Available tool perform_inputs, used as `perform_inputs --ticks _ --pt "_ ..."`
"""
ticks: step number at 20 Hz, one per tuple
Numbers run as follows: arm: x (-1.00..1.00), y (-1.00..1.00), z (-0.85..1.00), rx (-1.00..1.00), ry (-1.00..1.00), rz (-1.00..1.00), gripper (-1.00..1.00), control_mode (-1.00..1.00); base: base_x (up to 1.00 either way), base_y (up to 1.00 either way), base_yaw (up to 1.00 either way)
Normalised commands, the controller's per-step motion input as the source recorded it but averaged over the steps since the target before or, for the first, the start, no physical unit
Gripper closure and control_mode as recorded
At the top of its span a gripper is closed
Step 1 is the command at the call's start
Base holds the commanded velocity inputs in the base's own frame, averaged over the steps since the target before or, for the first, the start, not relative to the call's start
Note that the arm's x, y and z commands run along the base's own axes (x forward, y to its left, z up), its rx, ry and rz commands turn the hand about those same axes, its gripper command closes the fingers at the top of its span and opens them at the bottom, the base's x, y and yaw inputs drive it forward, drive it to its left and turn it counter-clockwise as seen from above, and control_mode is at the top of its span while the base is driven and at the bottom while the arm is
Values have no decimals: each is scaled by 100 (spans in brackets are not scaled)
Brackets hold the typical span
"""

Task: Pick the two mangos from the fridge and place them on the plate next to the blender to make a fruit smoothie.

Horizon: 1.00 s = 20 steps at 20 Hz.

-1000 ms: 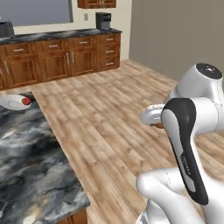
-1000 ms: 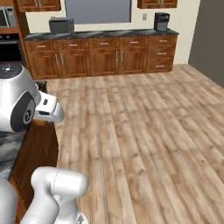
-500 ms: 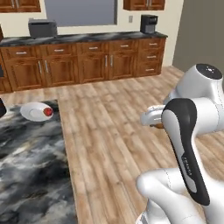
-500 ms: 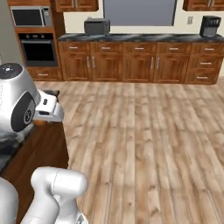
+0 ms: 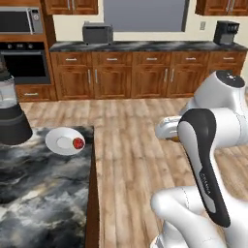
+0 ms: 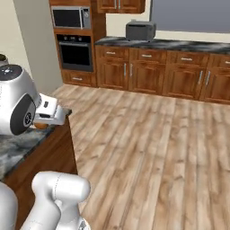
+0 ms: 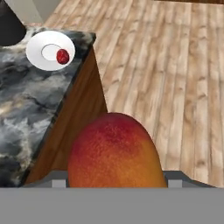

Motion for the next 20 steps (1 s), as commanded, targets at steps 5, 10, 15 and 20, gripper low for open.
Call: perform_inputs --ticks 5,10,15,20 --pt "0 0 0 0 0 0 100 100 99 -54 67" --pt "40 28 -30 -8 3 5 100 -100 55 -9 28" --pt "100 100 -86 -31 15 0 100 -100 0 0 0" --pt "100 84 -41 -2 18 3 100 -100 0 0 0"
